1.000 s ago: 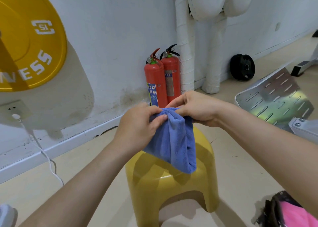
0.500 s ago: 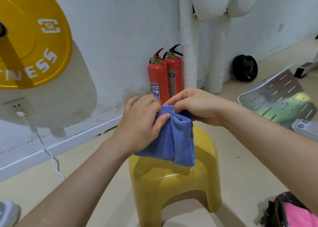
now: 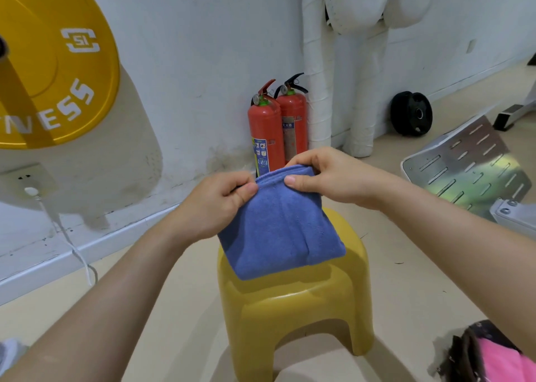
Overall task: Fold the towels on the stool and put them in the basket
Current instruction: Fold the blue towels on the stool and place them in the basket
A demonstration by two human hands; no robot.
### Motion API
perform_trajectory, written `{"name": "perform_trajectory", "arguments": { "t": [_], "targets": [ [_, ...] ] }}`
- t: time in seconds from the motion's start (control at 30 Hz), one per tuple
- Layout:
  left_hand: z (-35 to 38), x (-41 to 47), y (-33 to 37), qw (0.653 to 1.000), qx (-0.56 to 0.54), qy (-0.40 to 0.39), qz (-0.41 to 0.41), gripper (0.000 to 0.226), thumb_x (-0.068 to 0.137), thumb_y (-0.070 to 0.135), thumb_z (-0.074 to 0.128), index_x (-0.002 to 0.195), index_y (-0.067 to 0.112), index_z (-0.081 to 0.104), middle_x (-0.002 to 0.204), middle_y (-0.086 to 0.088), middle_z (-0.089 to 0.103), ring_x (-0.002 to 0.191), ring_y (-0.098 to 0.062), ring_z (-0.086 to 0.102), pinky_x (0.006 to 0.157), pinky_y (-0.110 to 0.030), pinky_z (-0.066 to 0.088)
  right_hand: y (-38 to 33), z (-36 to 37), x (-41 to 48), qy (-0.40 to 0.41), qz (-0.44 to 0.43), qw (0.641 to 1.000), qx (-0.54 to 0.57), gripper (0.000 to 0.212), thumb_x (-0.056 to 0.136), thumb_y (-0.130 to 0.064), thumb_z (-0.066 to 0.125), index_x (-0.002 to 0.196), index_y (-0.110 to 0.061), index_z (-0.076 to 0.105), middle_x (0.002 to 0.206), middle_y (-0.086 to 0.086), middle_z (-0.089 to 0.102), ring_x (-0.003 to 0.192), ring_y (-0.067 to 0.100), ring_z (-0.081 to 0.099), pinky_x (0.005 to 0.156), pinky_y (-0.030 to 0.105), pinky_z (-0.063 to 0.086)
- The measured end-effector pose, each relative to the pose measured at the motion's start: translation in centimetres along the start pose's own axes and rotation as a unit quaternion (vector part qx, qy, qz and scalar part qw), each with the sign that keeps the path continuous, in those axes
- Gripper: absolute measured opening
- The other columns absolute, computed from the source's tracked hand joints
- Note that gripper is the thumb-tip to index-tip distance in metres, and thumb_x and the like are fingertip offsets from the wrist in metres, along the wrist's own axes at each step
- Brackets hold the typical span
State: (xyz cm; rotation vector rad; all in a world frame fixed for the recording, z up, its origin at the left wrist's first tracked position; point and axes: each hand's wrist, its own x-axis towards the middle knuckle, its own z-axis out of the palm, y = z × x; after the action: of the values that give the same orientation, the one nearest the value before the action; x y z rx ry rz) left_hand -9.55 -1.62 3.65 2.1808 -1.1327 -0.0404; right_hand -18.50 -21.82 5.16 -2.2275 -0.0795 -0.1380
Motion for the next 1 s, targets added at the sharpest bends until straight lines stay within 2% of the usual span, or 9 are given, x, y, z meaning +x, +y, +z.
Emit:
{"name": "perform_trajectory", "arguments": {
  "t": [0.2, 0.27, 0.33, 0.43, 0.53, 0.73, 0.8, 0.9, 1.0],
  "targets": [
    [0.2, -0.1, 1.0, 0.987, -0.145, -0.029, -0.07, 0.038, 0.075, 0.049, 0.074, 0.097, 0.024, 0.056, 0.083, 0.0, 0.071, 0.076, -0.015, 0.067, 0.072, -0.033, 0.052, -0.5, 1.8, 0.5, 0.019, -0.028, 0.999, 0.033, 0.025, 0.084, -0.043, 0.064, 0.098, -0.024, 0.056, 0.092, 0.015, 0.067, 0.077, 0.018, 0.059, 0.07, 0.047, 0.052],
    [0.7, 0.2, 1.5, 0.986, -0.142, -0.035, -0.075, 0.036, 0.08, 0.052, 0.066, 0.101, 0.022, 0.064, 0.093, -0.005, 0.073, 0.086, -0.018, 0.071, 0.083, -0.043, 0.055, -0.6, 2.2, 0.7, 0.049, -0.031, 0.997, 0.059, 0.025, 0.087, -0.04, 0.065, 0.098, -0.023, 0.05, 0.074, 0.005, 0.063, 0.065, 0.009, 0.054, 0.059, 0.035, 0.048],
    [0.6, 0.3, 1.5, 0.983, -0.166, -0.01, -0.079, 0.037, 0.089, 0.046, 0.058, 0.093, 0.011, 0.068, 0.09, -0.01, 0.073, 0.078, -0.018, 0.067, 0.079, -0.044, 0.054, -0.5, 2.3, 0.6, 0.046, -0.006, 0.988, 0.144, 0.025, 0.089, -0.035, 0.064, 0.098, -0.021, 0.046, 0.067, 0.001, 0.057, 0.061, 0.009, 0.051, 0.053, 0.023, 0.04],
    [-0.4, 0.2, 0.6, 0.961, -0.236, 0.073, -0.121, 0.037, 0.099, 0.035, 0.047, 0.088, 0.003, 0.062, 0.077, -0.006, 0.062, 0.07, -0.015, 0.057, 0.067, -0.031, 0.047, 0.8, 1.4, 0.1, -0.059, 0.041, 0.979, 0.193, 0.028, 0.081, -0.04, 0.071, 0.097, -0.027, 0.053, 0.086, 0.001, 0.06, 0.08, 0.014, 0.056, 0.07, 0.032, 0.042],
    [-0.8, 0.0, -0.5, 0.943, -0.284, 0.096, -0.143, 0.041, 0.101, 0.035, 0.043, 0.099, -0.003, 0.058, 0.083, -0.007, 0.059, 0.075, -0.018, 0.056, 0.072, -0.033, 0.045, 1.9, 1.3, -0.4, -0.152, 0.057, 0.973, 0.163, 0.033, 0.076, -0.034, 0.071, 0.108, -0.035, 0.063, 0.101, -0.015, 0.066, 0.092, 0.005, 0.062, 0.084, 0.032, 0.049],
    [-0.2, -0.4, -0.8, 0.919, -0.35, 0.1, -0.152, 0.031, 0.101, 0.034, 0.041, 0.094, 0.014, 0.064, 0.087, 0.0, 0.066, 0.079, -0.015, 0.061, 0.074, -0.03, 0.05, 3.0, 1.6, 0.0, -0.131, 0.061, 0.964, 0.224, 0.05, 0.07, -0.013, 0.08, 0.116, -0.025, 0.065, 0.109, 0.004, 0.062, 0.098, 0.019, 0.059, 0.094, 0.044, 0.048],
    [-0.1, -0.4, -1.1, 0.929, -0.311, 0.135, -0.151, 0.028, 0.102, 0.033, 0.041, 0.088, 0.017, 0.059, 0.08, 0.004, 0.061, 0.076, -0.014, 0.057, 0.069, -0.028, 0.046, 3.0, 1.5, 0.0, -0.119, 0.072, 0.954, 0.265, 0.041, 0.071, -0.013, 0.079, 0.11, -0.018, 0.069, 0.104, -0.001, 0.069, 0.097, 0.015, 0.065, 0.09, 0.038, 0.053],
    [0.7, -0.9, -2.0, 0.977, -0.004, 0.204, -0.065, 0.025, 0.101, 0.033, 0.036, 0.088, 0.014, 0.046, 0.069, 0.004, 0.05, 0.069, -0.024, 0.047, 0.06, -0.035, 0.033, 2.6, 2.1, 0.5, -0.053, 0.101, 0.945, 0.308, 0.033, 0.068, -0.008, 0.075, 0.1, -0.005, 0.069, 0.086, 0.007, 0.068, 0.074, 0.015, 0.065, 0.066, 0.03, 0.057],
    [1.6, -1.4, -2.3, 0.966, 0.106, 0.234, 0.008, 0.029, 0.095, 0.033, 0.032, 0.102, 0.01, 0.047, 0.07, -0.001, 0.051, 0.064, -0.03, 0.045, 0.057, -0.036, 0.027, 2.1, 3.1, 1.3, 0.051, 0.141, 0.93, 0.335, 0.016, 0.064, -0.004, 0.059, 0.08, -0.006, 0.06, 0.069, 0.008, 0.051, 0.054, 0.016, 0.049, 0.048, 0.024, 0.047]
  ]
}}
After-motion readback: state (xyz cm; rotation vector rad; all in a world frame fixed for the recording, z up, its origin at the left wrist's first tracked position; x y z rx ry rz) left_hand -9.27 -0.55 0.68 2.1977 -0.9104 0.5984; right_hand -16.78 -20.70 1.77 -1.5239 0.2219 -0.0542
